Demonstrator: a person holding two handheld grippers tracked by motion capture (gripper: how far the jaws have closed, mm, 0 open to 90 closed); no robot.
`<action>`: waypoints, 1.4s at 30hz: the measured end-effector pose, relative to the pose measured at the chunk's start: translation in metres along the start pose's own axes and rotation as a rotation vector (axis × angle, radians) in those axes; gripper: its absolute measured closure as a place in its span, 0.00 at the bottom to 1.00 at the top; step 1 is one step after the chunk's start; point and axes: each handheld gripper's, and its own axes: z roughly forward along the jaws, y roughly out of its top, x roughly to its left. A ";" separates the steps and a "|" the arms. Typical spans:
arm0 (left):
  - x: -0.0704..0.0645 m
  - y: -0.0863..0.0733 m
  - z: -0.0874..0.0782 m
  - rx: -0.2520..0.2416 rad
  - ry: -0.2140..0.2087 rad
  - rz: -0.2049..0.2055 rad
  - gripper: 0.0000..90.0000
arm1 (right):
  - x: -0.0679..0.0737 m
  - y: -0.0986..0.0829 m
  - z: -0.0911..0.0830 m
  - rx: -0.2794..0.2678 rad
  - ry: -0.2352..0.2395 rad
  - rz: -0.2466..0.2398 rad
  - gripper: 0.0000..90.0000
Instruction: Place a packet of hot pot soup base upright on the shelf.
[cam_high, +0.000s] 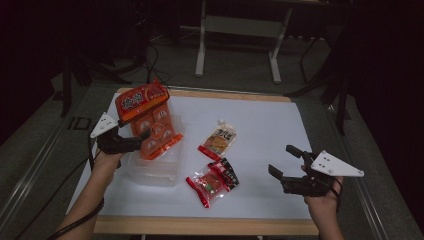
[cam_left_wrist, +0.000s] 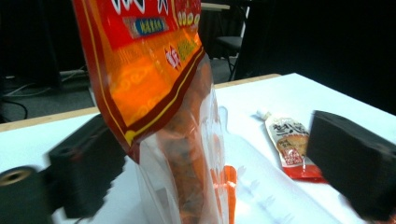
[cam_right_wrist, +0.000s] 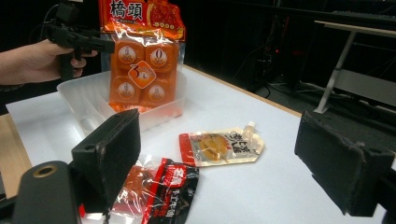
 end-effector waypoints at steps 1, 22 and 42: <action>0.000 0.001 -0.002 0.003 -0.005 -0.005 0.03 | 0.000 0.000 0.000 0.000 0.000 0.002 0.16; -0.029 0.012 -0.050 0.013 -0.002 0.030 0.01 | 0.003 -0.003 0.010 0.026 -0.004 -0.027 0.17; -0.078 -0.009 -0.063 -0.006 -0.164 0.053 0.01 | 0.006 -0.007 0.018 0.009 0.032 -0.024 0.18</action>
